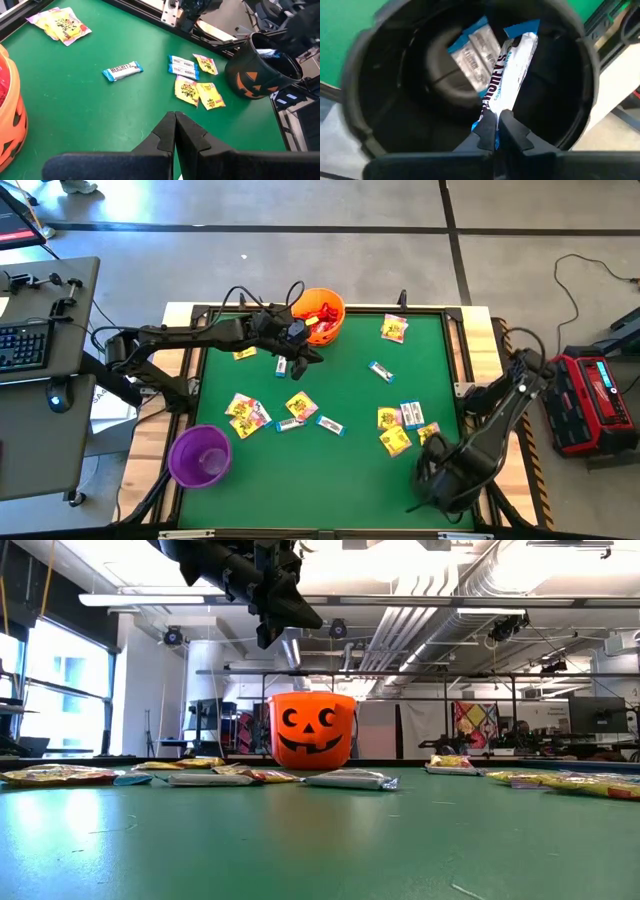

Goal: Sort candy by brand, put in halloween buckets
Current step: Put the white chocolate bar into the black bucket

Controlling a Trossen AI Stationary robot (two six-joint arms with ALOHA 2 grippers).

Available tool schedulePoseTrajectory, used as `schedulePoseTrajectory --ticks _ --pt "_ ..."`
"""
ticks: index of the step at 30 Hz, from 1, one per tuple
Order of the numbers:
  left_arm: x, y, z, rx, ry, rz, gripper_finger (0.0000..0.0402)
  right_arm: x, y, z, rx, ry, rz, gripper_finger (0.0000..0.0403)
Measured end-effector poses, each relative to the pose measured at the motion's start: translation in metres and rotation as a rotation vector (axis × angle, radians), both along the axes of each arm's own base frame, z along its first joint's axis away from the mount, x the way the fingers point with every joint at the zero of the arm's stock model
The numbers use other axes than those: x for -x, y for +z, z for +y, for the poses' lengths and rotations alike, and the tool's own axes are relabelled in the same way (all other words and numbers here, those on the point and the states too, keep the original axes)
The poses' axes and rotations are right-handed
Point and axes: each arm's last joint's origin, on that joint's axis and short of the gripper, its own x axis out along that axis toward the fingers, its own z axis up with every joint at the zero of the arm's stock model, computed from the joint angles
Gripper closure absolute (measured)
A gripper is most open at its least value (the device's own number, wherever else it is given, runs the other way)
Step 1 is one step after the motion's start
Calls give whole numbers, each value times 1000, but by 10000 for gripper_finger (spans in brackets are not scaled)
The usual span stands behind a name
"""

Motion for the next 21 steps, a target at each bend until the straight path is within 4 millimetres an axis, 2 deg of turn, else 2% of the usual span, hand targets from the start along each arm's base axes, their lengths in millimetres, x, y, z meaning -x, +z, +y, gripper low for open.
schedulePoseTrajectory --ticks 6,14,18,21 --pt "0 0 0 -6 -3 0 402 11 -17 -13 -115 36 -93 403" --pt "0 0 0 -7 -3 0 402 20 -45 -23 -178 102 -105 403" --pt "0 0 0 -6 -4 0 402 21 -52 -23 -209 129 -111 401" --pt "0 0 0 -1 -11 -1 402 20 -50 -21 -233 147 -129 379"
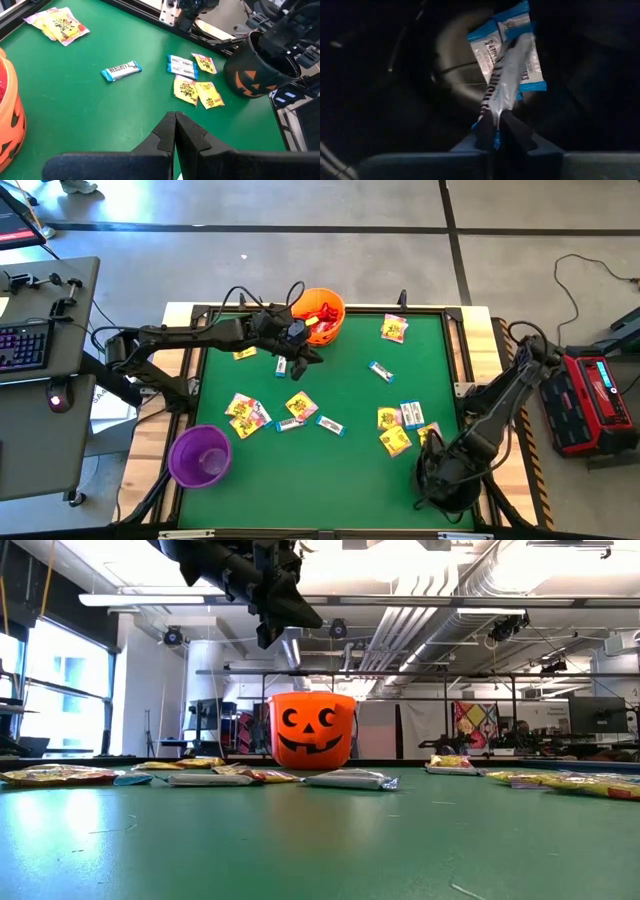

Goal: Sort candy by brand, put in halloween buckets
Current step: Put the white chocolate bar into the black bucket

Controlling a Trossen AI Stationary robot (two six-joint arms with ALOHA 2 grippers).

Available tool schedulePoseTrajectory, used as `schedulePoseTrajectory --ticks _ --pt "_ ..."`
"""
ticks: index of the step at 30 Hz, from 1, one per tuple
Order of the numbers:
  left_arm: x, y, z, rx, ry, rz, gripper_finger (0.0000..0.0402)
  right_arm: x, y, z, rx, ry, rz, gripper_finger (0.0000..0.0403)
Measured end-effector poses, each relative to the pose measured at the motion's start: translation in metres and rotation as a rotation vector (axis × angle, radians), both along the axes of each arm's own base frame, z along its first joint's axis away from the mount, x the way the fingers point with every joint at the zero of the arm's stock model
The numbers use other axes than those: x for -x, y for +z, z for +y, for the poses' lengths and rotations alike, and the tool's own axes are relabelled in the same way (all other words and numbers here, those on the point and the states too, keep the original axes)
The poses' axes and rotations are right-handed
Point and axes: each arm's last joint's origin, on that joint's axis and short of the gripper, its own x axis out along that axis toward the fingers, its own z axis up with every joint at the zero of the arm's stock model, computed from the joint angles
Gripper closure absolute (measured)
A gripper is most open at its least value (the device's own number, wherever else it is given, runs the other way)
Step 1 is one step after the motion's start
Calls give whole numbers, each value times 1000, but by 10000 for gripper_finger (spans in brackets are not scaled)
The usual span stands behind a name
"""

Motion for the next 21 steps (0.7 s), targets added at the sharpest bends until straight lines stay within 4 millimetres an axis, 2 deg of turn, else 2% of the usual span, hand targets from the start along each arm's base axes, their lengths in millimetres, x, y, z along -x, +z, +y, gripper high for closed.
schedulePoseTrajectory --ticks 6,9,15,18,21 --pt "0 0 0 4 -9 2 401 -5 18 5 -43 2 -34 292" --pt "1 -1 -1 -10 -52 4 401 -7 35 9 -80 -8 -45 263" --pt "3 -4 -2 -43 -94 33 401 -10 93 10 -133 -7 -124 245" --pt "3 -4 -2 -63 -107 34 401 -10 123 -1 -77 -91 -162 245" --pt "2 -4 -2 -97 -120 21 401 -12 144 -18 31 -226 -227 245"
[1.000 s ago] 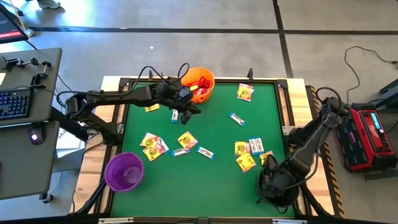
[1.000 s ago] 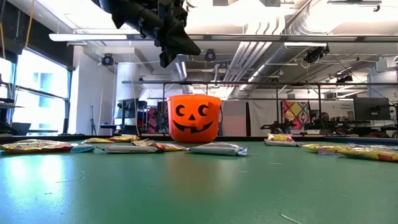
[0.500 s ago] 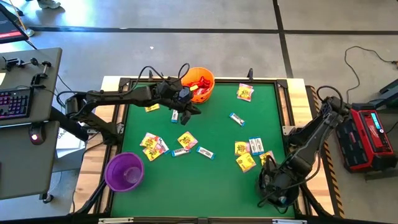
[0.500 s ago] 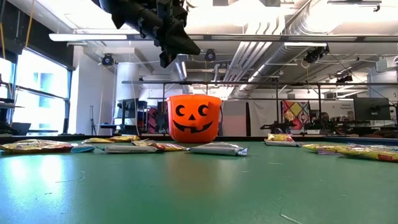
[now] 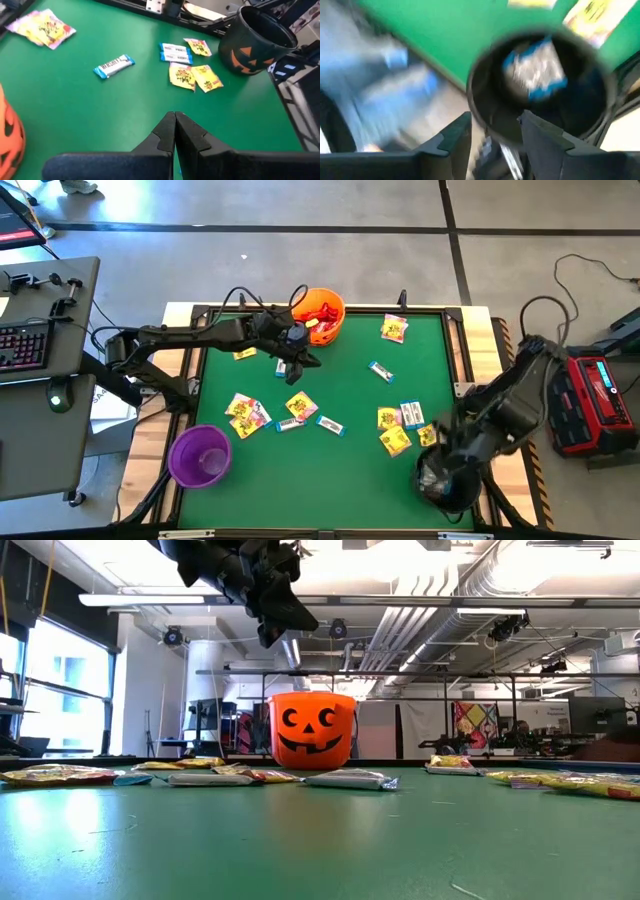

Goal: Sort candy by brand, put in halloween buckets
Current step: Put the white chocolate bar into the black bucket

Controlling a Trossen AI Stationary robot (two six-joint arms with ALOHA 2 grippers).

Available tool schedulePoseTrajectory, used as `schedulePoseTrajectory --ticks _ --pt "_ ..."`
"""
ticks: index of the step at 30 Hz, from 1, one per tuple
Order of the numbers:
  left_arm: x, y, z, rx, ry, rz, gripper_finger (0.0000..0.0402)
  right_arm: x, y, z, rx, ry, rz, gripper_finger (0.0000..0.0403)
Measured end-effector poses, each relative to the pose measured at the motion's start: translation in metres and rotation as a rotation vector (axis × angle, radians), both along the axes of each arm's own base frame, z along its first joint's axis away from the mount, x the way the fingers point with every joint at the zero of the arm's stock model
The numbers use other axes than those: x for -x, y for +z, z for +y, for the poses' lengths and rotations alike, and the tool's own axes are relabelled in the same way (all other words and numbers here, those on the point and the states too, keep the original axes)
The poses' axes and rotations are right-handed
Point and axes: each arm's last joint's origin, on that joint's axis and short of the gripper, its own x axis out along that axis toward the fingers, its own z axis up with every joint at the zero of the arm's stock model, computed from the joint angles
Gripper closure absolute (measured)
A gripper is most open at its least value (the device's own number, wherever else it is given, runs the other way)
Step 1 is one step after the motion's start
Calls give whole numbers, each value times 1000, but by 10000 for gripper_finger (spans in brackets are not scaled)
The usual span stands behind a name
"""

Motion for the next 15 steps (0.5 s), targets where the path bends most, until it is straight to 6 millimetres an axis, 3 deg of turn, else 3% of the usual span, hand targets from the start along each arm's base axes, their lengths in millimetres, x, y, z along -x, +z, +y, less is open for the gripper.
schedulePoseTrajectory --ticks 3,6,15 --pt "0 0 1 -20 10 3 401 -4 8 -20 127 -131 -32 245" --pt "0 0 2 -37 47 11 401 -13 2 -40 169 -190 -26 245" --pt "0 -1 2 -41 164 31 401 -11 -67 -100 201 -338 34 244"
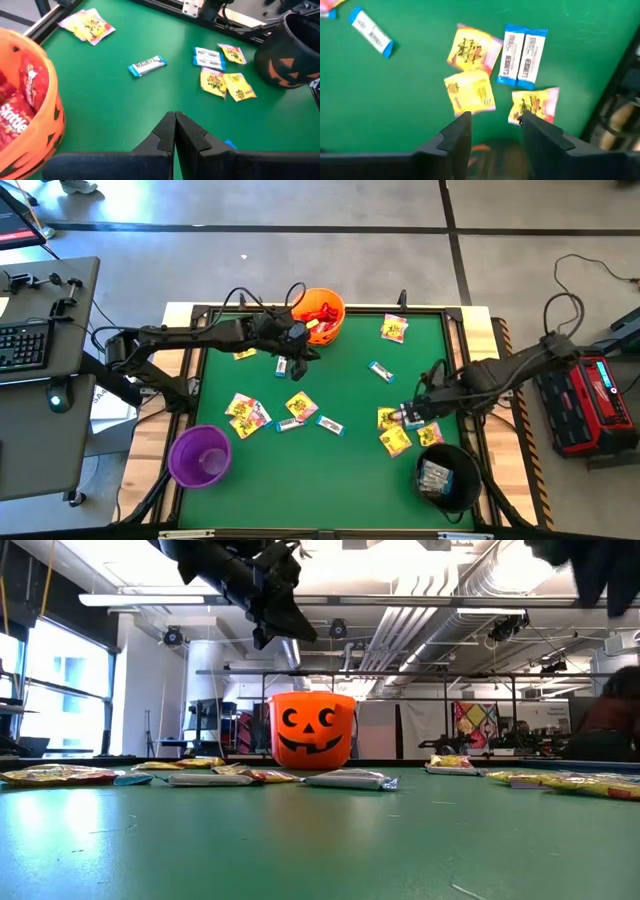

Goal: Sort candy by brand, put in halloween buckets
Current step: Put the white chocolate bar into the black bucket

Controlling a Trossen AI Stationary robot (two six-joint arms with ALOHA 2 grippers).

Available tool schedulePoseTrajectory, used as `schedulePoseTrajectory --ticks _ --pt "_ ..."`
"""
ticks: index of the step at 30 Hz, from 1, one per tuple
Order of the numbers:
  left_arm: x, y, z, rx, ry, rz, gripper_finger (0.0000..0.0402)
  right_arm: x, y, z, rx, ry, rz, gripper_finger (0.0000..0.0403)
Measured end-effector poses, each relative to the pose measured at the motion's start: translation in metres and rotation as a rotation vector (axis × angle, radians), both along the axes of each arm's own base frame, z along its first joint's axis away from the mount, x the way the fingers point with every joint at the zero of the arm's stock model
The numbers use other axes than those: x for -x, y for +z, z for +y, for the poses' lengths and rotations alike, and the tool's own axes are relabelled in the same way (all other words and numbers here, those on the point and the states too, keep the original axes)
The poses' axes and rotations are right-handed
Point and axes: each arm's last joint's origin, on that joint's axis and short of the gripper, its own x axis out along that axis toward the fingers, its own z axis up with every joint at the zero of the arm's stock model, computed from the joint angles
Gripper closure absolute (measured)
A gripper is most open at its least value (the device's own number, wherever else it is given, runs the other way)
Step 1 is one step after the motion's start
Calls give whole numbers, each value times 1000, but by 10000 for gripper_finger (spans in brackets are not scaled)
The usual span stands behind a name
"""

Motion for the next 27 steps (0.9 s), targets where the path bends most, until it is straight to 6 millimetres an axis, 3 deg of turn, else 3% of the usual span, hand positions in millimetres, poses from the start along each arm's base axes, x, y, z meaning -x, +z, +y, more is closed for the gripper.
schedulePoseTrajectory --ticks 6,14,27 --pt "-4 -8 -11 -1 -45 -62 401 12 -56 -22 -22 -96 32 224" --pt "-3 -26 -35 21 -161 -151 402 10 -106 -34 -26 -123 69 168" --pt "25 -39 -44 57 -73 -199 401 16 -143 -66 42 -178 70 194"
